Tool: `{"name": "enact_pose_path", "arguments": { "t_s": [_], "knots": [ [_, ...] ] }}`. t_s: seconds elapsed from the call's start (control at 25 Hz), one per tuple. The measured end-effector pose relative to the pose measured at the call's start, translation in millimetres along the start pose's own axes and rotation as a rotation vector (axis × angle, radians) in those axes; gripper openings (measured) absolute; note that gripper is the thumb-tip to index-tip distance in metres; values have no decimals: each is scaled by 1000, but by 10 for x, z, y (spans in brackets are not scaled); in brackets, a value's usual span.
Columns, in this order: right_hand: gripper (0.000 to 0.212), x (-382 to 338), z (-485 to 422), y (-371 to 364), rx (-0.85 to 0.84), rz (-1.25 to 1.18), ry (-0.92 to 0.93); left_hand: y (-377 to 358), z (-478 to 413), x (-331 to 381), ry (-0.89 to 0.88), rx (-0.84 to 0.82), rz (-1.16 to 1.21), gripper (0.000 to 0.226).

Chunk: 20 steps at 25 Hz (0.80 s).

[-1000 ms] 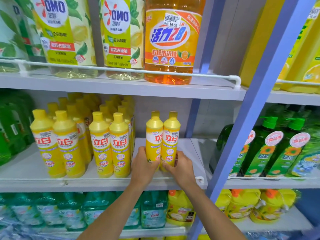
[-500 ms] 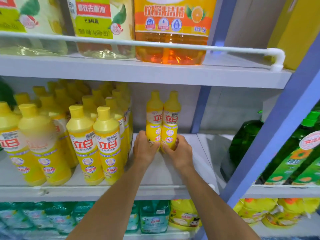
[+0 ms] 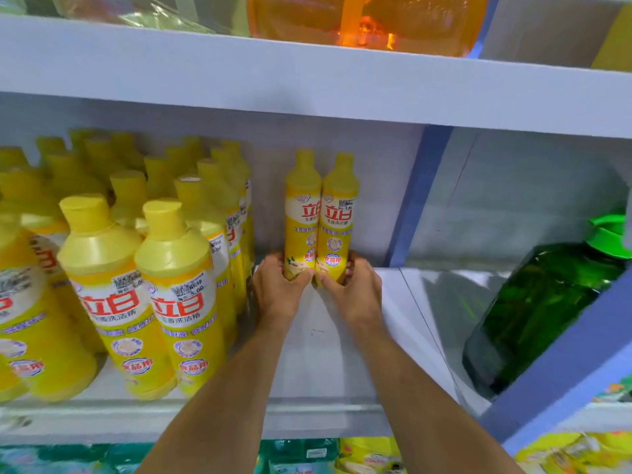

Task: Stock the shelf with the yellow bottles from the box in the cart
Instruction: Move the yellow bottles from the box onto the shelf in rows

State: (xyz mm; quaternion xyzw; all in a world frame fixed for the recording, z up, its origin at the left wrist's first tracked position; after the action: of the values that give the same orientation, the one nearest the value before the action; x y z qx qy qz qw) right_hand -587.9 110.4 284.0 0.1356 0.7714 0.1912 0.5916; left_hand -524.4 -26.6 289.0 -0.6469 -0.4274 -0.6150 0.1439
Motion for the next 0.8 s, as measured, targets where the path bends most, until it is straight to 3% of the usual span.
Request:
{"name": "enact_pose_path", "arguments": {
  "t_s": [0.32,0.8],
  "knots": [
    [64,63,-33,-32,-20,-42,18,-35,-32,-90,-53,5,-74,38],
    [64,53,-43,-52,-50,-62,-2,-51,-44,-96,-38,9,-9,44]
  ]
}}
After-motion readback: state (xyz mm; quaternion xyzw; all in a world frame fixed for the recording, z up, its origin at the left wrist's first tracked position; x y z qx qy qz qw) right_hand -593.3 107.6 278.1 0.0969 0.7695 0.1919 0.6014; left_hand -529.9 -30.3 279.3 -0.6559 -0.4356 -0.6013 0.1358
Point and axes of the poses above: each hand's wrist, its own z-axis away from the middle knuckle, its own y-axis out of the back of the hand, x = y × z, the point moved 2 cm from there along -z, towards the middle knuckle, and after that the axes turned 2 degrees about -x, right-handed, at the moved point
